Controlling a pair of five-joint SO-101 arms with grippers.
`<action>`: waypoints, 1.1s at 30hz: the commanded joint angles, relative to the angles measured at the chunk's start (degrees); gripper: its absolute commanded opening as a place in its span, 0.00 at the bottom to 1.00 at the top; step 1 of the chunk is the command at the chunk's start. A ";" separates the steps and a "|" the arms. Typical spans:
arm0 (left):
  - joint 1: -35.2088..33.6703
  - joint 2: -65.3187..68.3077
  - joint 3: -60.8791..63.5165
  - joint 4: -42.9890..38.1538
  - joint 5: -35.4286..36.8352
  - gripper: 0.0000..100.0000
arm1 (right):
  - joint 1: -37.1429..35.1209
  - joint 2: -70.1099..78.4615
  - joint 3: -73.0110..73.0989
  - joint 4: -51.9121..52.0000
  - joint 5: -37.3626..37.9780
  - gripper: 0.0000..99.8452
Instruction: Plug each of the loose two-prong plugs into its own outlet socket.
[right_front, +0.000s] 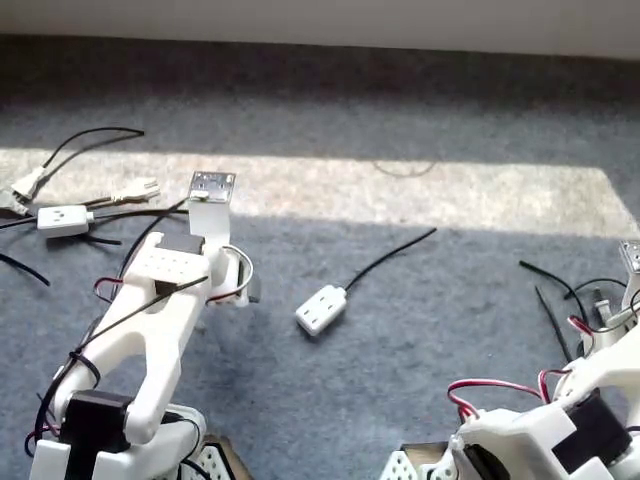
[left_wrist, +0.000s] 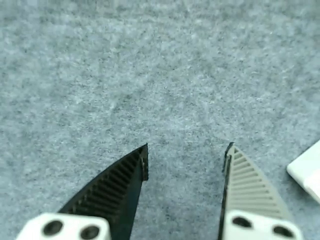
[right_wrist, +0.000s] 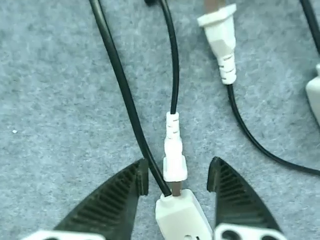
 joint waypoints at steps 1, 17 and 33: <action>-0.66 -1.80 -1.10 -0.62 0.70 0.25 | 0.31 -0.13 -0.04 -1.63 0.79 0.20; -0.66 -1.71 -1.10 -0.62 0.70 0.25 | -0.84 5.58 -0.22 -9.89 0.35 0.00; -0.66 -1.71 -1.10 -0.70 0.62 0.25 | -4.79 5.58 -25.98 20.18 0.35 0.01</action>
